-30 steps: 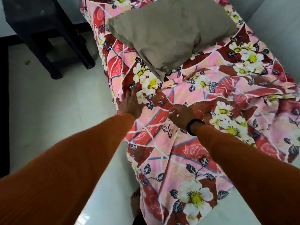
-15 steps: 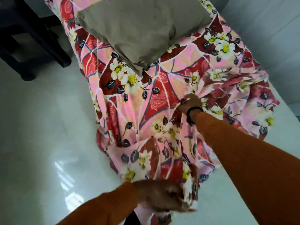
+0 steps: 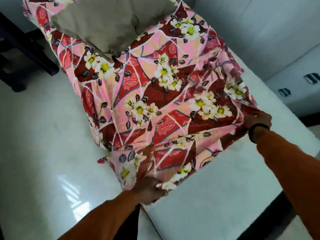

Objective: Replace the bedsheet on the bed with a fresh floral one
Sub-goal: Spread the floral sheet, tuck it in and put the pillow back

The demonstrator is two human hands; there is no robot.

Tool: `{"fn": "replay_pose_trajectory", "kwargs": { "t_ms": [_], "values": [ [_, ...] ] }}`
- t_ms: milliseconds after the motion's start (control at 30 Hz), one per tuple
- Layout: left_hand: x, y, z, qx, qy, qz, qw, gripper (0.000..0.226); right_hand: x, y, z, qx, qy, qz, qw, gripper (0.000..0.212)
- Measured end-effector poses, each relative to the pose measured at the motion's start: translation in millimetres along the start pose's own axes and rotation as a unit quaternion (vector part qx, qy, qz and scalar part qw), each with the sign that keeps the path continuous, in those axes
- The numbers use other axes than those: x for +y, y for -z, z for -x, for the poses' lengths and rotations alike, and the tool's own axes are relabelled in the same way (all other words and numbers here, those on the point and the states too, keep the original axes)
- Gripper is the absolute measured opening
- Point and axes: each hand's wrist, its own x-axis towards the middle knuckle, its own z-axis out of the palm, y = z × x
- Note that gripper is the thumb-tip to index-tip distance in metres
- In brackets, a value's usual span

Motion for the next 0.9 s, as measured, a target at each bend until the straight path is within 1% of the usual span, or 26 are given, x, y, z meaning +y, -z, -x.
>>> {"fn": "replay_pose_trajectory", "kwargs": {
  "t_ms": [33,67,133,167,200,267,300,333,367,400,467,500,533,600,667,700,733,767,800,833,900],
  "values": [
    [-1.0,-21.4,2.6,0.013,-0.002,0.005,1.0,0.06,23.6,17.0,2.4,0.001,-0.017,-0.004,1.0,0.055],
    [1.1,-40.9,4.8,0.014,0.023,0.016,1.0,0.066,44.6,32.1,6.0,0.001,-0.027,0.0,1.0,0.058],
    [9.6,-87.7,15.1,-0.024,0.058,0.016,0.998,0.07,92.5,56.6,12.0,-0.012,-0.023,0.029,0.999,0.067],
    [15.1,-112.6,20.3,-0.045,0.075,0.018,0.996,0.072,113.8,67.5,16.3,-0.015,-0.029,0.032,0.999,0.068],
    [18.5,-145.1,25.3,-0.068,0.088,0.011,0.994,0.067,138.8,79.4,20.7,-0.014,-0.036,0.036,0.999,0.07],
    [24.9,-205.4,34.6,-0.106,0.114,-0.001,0.988,0.041,174.9,99.8,27.8,-0.012,-0.05,0.039,0.998,0.079],
    [28.6,-234.1,39.2,-0.123,0.128,0.0,0.984,0.032,188.7,108.2,29.1,-0.019,-0.06,0.044,0.997,0.077],
    [31.0,-256.3,42.1,-0.14,0.131,-0.004,0.981,0.027,200.1,112.9,27.7,-0.027,-0.064,0.058,0.996,0.07],
    [38.3,-274.0,44.5,-0.146,0.114,-0.015,0.983,0.026,212.8,118.1,25.2,-0.046,-0.061,0.083,0.994,0.064],
    [39.3,-285.4,41.3,-0.147,0.104,-0.019,0.983,0.028,224.5,117.7,20.4,-0.073,-0.06,0.11,0.989,0.064],
    [42.8,-301.8,24.5,-0.14,0.059,-0.031,0.988,0.043,243.6,118.7,16.3,-0.134,-0.051,0.172,0.975,0.068],
    [43.2,-301.7,13.0,-0.113,0.024,-0.058,0.992,0.052,247.4,115.9,14.4,-0.165,-0.039,0.197,0.966,0.071],
    [47.9,-301.4,4.8,-0.081,0.012,-0.074,0.994,0.055,252.7,113.7,11.1,-0.184,-0.023,0.218,0.958,0.072],
    [64.9,-289.7,-11.5,-0.026,0.002,-0.067,0.997,0.046,258.3,107.4,2.7,-0.184,-0.007,0.23,0.956,0.071],
    [81.9,-267.1,-26.5,0.054,0.018,-0.038,0.998,0.038,258.3,100.3,-3.9,-0.154,0.009,0.227,0.962,0.074],
    [89.7,-254.8,-34.0,0.106,0.019,-0.033,0.994,0.039,251.5,96.6,-4.4,-0.137,0.021,0.233,0.963,0.074],
    [97.3,-244.4,-39.8,0.159,0.01,-0.031,0.987,0.044,245.9,91.9,-10.4,-0.127,0.027,0.242,0.961,0.075],
    [109.4,-236.5,-49.6,0.204,-0.019,-0.03,0.978,0.05,238.8,89.9,-20.6,-0.121,0.035,0.241,0.962,0.076],
    [123.9,-228.8,-57.8,0.238,-0.034,-0.01,0.971,0.052,228.8,88.7,-30.1,-0.116,0.043,0.23,0.965,0.076],
    [133.7,-221.5,-69.4,0.263,-0.041,0.01,0.964,0.05,221.3,82.6,-42.7,-0.121,0.06,0.216,0.967,0.075],
    [168.6,-208.8,-94.4,0.285,-0.054,0.02,0.957,0.041,197.1,71.4,-71.2,-0.143,0.107,0.183,0.967,0.074]
  ]
}}
